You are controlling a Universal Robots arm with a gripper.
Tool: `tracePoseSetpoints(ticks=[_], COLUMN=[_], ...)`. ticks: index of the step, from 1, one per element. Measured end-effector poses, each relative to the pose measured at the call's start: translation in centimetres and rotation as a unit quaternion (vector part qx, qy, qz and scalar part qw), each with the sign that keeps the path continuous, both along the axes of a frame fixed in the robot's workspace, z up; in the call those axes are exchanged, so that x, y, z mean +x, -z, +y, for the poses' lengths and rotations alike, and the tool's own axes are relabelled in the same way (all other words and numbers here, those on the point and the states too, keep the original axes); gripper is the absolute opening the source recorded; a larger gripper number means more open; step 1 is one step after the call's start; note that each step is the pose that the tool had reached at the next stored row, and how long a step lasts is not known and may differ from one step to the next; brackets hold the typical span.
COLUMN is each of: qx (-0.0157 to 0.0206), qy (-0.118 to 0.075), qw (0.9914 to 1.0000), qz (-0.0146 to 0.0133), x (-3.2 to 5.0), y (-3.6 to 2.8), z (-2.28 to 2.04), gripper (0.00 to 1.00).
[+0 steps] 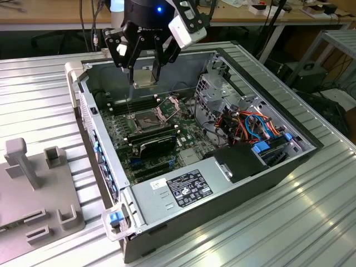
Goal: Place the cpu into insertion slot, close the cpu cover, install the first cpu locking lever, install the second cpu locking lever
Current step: 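Place the cpu into insertion slot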
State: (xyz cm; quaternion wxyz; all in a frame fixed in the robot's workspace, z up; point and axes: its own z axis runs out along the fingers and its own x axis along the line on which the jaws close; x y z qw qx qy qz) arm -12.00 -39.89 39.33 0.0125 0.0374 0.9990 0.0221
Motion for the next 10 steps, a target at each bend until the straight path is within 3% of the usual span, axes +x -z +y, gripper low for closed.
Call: tracePoseSetpoints(ticks=[7, 10], qx=[0.0000, 0.0000], qy=[0.000, 0.010], qw=[1.00000, 0.99995], qz=[0.0000, 0.0000], x=[1.45, 1.71], y=[0.01, 0.02], z=[0.00, 0.00], gripper=[0.55, 0.55])
